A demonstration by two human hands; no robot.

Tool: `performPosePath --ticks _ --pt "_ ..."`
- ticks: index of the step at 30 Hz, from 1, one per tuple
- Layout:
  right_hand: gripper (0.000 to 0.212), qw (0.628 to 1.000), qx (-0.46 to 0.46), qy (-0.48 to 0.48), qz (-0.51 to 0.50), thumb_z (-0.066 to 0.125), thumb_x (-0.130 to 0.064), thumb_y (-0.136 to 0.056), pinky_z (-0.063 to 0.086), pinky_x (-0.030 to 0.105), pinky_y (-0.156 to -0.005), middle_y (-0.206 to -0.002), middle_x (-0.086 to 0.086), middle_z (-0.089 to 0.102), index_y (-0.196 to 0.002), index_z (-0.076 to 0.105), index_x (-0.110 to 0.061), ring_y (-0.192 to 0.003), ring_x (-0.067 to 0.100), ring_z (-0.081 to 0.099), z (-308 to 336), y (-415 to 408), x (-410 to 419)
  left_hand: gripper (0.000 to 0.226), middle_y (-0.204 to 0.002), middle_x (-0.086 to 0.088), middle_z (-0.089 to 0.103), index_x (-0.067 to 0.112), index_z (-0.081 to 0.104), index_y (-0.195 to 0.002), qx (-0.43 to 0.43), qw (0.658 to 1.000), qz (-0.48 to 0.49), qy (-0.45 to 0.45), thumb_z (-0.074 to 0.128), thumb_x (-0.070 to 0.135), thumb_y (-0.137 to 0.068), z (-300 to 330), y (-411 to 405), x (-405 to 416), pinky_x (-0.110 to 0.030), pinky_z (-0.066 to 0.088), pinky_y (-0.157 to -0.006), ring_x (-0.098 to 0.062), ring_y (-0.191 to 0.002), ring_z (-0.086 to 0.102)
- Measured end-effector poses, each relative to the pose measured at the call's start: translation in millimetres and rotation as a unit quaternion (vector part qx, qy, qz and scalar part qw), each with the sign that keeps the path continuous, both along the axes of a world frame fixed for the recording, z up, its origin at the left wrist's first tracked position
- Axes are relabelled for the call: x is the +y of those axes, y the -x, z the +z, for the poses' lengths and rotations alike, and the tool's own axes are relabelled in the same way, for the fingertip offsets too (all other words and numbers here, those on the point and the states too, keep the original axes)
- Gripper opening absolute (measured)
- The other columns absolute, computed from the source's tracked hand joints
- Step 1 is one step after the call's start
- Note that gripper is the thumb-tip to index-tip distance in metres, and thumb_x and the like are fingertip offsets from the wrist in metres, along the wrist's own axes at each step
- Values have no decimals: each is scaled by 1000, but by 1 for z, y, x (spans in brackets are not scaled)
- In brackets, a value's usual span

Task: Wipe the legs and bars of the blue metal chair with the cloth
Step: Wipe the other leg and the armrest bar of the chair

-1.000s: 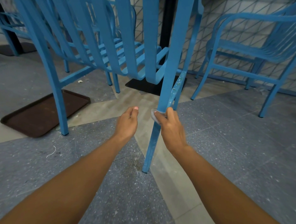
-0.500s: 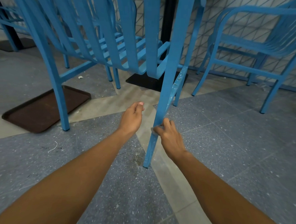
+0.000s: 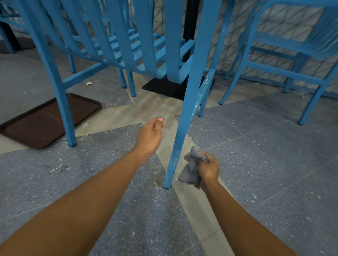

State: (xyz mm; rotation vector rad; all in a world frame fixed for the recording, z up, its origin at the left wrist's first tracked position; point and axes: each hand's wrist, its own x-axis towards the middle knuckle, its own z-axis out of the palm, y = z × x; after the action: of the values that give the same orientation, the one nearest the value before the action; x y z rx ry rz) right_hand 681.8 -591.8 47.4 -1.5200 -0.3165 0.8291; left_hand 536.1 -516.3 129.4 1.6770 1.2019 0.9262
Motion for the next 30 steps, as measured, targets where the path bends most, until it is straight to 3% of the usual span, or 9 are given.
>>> performPosePath --ticks 2,6,14,19,21,24,27,30 --pt "26 996 80 -48 -9 44 5 -90 51 39 -87 -96 19 67 -92 68 -3 -87 29 63 1 11 10 39 -119 -8 60 13 52 -126 6 1000 -1 2 29 30 -100 -3 1 0 -42 42 -102 -24 -109 56" --pt "28 997 36 -67 20 51 5 -90 52 35 -91 -110 11 67 -112 65 -4 -99 23 65 4 42 16 38 -119 -10 59 12 52 -127 -4 1000 2 17 30 29 -100 -9 5 1 -39 42 -101 -24 -108 56" --pt "21 998 3 -10 -70 59 5 -85 51 29 -89 -104 12 68 -103 70 1 -93 21 63 -16 60 11 39 -116 -5 59 14 52 -127 9 1000 10 19 30 32 -100 -16 10 5 -35 41 -98 -23 -107 57" --pt "24 999 -45 6 -23 54 11 -85 48 8 -71 -95 4 64 -101 69 2 -87 16 59 -23 57 -8 39 -116 -6 60 13 52 -127 10 1000 -1 17 30 31 -100 -16 4 2 -39 42 -100 -24 -106 57" --pt "27 995 -100 4 15 51 13 -84 46 3 -68 -94 1 64 -101 69 1 -87 13 59 -23 53 -13 39 -116 -7 60 13 52 -126 11 1000 -6 14 30 31 -100 -17 2 1 -39 43 -99 -24 -106 57" --pt "31 975 -206 -61 63 52 17 -81 47 12 -75 -90 -4 60 -96 70 -3 -82 2 58 -18 52 -17 38 -116 -7 61 13 53 -125 10 1000 -6 11 30 31 -100 -18 1 0 -42 43 -99 -25 -105 58" --pt "35 901 -404 -147 58 56 17 -77 46 16 -84 -98 2 49 -102 70 -3 -92 9 50 -7 50 -13 37 -115 -7 61 13 54 -124 12 1000 -6 12 31 30 -100 -19 2 -1 -43 43 -99 -26 -105 58" --pt "28 825 -532 -164 93 54 -7 -86 41 16 -85 -102 5 45 -111 67 -7 -97 12 45 4 43 -3 37 -114 -7 61 14 53 -124 11 1000 -7 17 31 30 -100 -17 3 -2 -42 43 -100 -25 -106 58"
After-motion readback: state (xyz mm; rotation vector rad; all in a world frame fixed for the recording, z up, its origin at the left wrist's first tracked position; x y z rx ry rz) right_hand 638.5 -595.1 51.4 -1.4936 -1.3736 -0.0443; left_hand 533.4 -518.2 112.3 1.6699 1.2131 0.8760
